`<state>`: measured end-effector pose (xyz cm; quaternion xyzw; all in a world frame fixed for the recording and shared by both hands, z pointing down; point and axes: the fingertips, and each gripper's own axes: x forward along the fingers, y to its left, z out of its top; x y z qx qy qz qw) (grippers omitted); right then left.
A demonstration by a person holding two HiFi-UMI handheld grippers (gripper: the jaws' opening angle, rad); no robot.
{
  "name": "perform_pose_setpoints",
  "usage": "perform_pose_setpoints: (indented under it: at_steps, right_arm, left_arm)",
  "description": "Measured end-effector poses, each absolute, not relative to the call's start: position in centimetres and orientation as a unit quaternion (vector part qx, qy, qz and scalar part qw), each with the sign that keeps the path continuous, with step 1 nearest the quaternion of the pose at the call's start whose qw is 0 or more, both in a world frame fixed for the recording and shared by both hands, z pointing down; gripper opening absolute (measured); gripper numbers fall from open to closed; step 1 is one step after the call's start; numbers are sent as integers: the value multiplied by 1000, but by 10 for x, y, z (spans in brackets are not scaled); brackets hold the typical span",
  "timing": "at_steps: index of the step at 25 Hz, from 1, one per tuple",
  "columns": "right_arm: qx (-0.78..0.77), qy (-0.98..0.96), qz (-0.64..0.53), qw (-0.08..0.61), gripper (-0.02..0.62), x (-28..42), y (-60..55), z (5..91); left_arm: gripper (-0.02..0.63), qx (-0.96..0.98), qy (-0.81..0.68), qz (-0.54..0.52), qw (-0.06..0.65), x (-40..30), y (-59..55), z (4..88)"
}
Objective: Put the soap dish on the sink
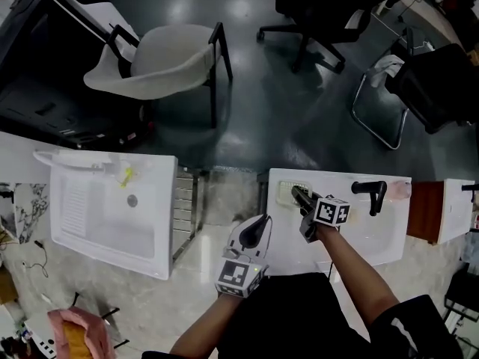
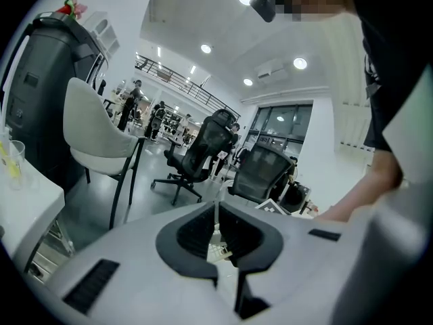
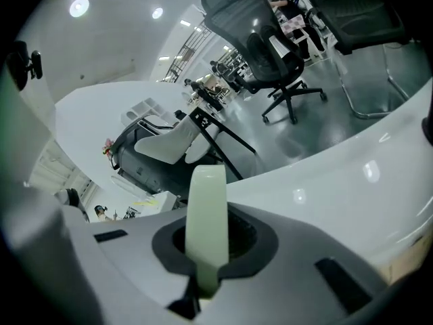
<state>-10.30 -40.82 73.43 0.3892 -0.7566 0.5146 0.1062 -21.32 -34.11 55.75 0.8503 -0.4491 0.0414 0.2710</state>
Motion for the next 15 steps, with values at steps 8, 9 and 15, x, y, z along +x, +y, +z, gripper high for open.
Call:
perform_pose_setpoints:
  at_steps: [8,9,15]
  right_arm:
    - [381,-749,530,114,16,-101,-414,755]
    - [383,-749,528,118,20,-101,-415,757]
    - [384,-749,519,150,83,-100,-416,762]
  left_arm:
    - [23,852,-440,45,279,-228,-347,564]
    - [24,853,-438,44,280,-228,-347,564]
    - [24,858,-425,38,287,-228,-349,565]
